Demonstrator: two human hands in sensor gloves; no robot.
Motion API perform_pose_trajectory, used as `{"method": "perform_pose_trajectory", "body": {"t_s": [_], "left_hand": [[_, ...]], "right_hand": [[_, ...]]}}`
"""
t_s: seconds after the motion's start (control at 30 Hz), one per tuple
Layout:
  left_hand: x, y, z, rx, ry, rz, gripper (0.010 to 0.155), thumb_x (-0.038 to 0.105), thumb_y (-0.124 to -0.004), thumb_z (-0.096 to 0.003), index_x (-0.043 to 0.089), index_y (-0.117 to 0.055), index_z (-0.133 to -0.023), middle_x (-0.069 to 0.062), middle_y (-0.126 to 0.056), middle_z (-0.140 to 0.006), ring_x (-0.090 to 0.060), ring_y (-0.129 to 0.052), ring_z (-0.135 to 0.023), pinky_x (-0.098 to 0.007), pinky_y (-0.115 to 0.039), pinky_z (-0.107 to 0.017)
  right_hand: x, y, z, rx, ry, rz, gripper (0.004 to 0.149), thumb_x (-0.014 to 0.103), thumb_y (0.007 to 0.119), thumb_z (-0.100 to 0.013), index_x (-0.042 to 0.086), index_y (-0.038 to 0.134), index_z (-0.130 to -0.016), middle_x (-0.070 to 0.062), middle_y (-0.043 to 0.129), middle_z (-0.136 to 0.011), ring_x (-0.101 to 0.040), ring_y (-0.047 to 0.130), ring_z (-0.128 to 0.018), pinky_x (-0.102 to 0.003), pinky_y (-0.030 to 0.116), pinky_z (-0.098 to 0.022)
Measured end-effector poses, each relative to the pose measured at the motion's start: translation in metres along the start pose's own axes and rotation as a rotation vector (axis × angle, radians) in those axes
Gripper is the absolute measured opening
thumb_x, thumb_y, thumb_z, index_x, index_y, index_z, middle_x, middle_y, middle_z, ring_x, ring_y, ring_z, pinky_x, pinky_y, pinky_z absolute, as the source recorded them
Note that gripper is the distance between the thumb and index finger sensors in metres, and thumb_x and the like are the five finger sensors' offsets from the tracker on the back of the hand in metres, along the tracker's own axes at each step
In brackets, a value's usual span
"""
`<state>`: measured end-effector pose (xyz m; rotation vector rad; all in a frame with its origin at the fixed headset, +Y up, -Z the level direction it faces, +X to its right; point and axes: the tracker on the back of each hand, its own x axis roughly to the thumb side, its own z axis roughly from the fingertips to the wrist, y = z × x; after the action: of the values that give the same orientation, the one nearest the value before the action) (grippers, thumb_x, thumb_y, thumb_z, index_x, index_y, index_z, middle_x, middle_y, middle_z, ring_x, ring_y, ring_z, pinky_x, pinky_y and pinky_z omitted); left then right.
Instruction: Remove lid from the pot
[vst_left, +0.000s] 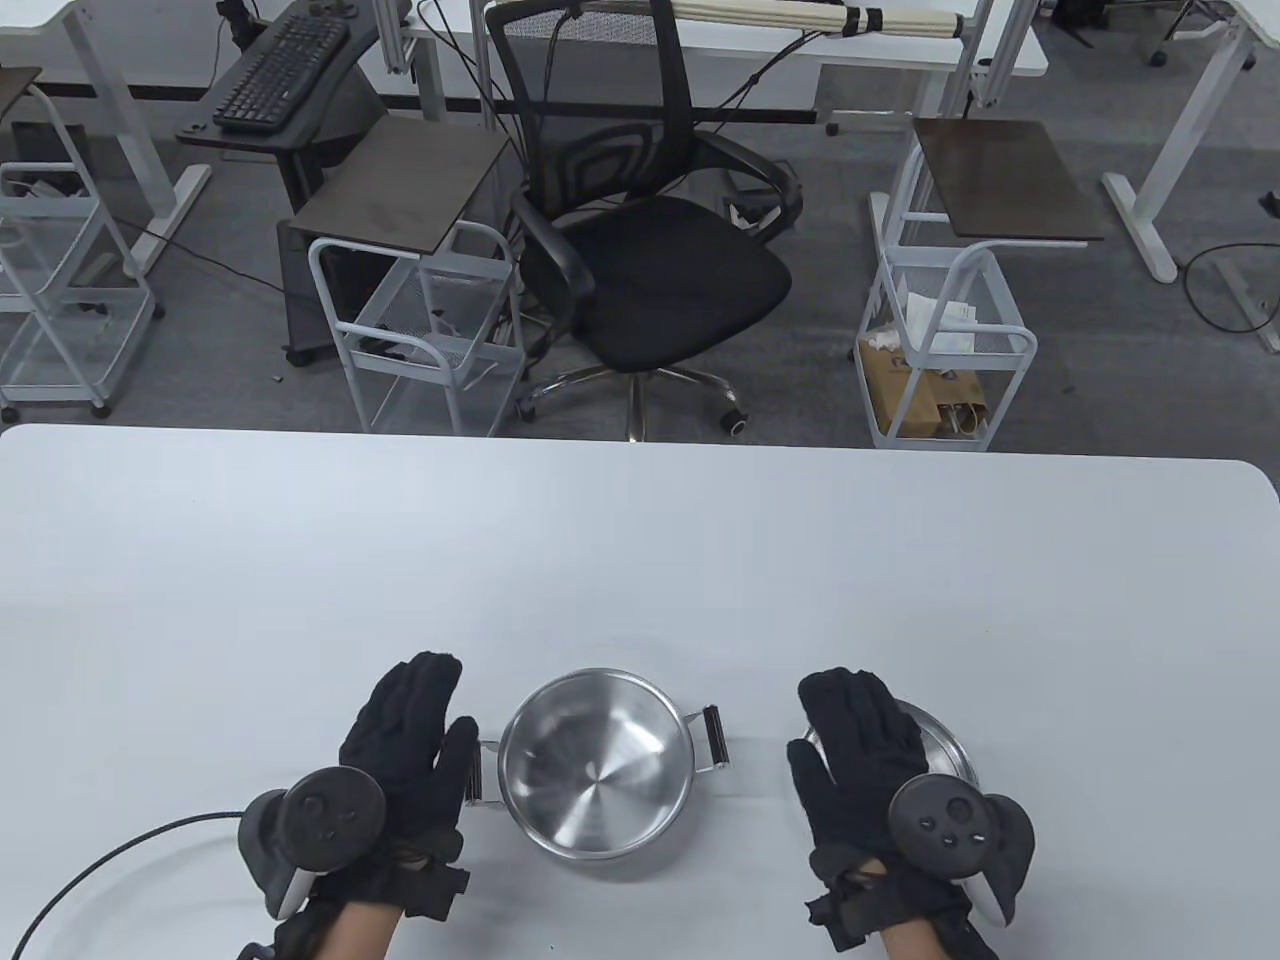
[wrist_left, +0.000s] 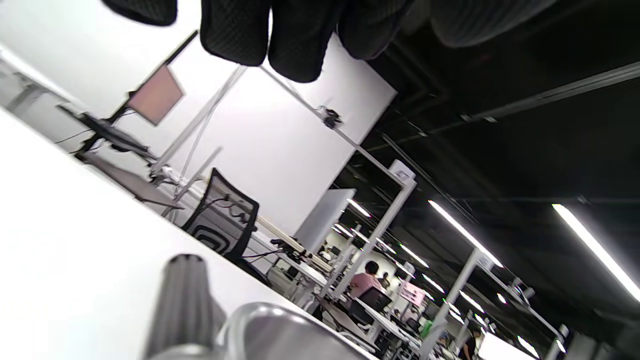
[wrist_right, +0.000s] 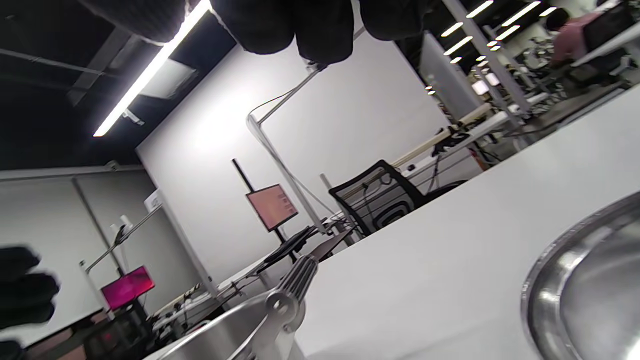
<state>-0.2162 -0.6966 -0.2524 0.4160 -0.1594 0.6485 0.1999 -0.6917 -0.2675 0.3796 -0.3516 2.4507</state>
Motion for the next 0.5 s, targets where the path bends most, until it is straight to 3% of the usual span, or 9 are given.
{"method": "perform_pose_trajectory", "body": {"t_s": [0.2, 0.5], "left_hand": [[0.023, -0.004, 0.006, -0.066, -0.145, -0.151, 0.077, 0.074, -0.064, -0.0462, 0.040, -0.043, -0.112, 0.000, -0.048, -0.124, -0.035, -0.042, -0.115, -0.068, -0.034, -0.076], [0.032, -0.028, 0.010, -0.228, -0.224, -0.330, 0.086, 0.087, -0.056, -0.0431, 0.047, -0.025, -0.113, 0.004, -0.025, -0.128, -0.032, -0.019, -0.118, -0.067, -0.018, -0.076]], "right_hand": [[0.019, 0.022, 0.006, 0.101, -0.124, 0.119, 0.068, 0.055, 0.061, -0.053, 0.027, 0.037, -0.110, -0.008, 0.033, -0.121, -0.047, 0.026, -0.111, -0.075, 0.023, -0.073], [0.015, 0.047, 0.007, 0.210, -0.168, 0.335, 0.074, 0.061, 0.060, -0.051, 0.030, 0.029, -0.110, -0.006, 0.024, -0.121, -0.046, 0.017, -0.111, -0.074, 0.018, -0.072]]}}
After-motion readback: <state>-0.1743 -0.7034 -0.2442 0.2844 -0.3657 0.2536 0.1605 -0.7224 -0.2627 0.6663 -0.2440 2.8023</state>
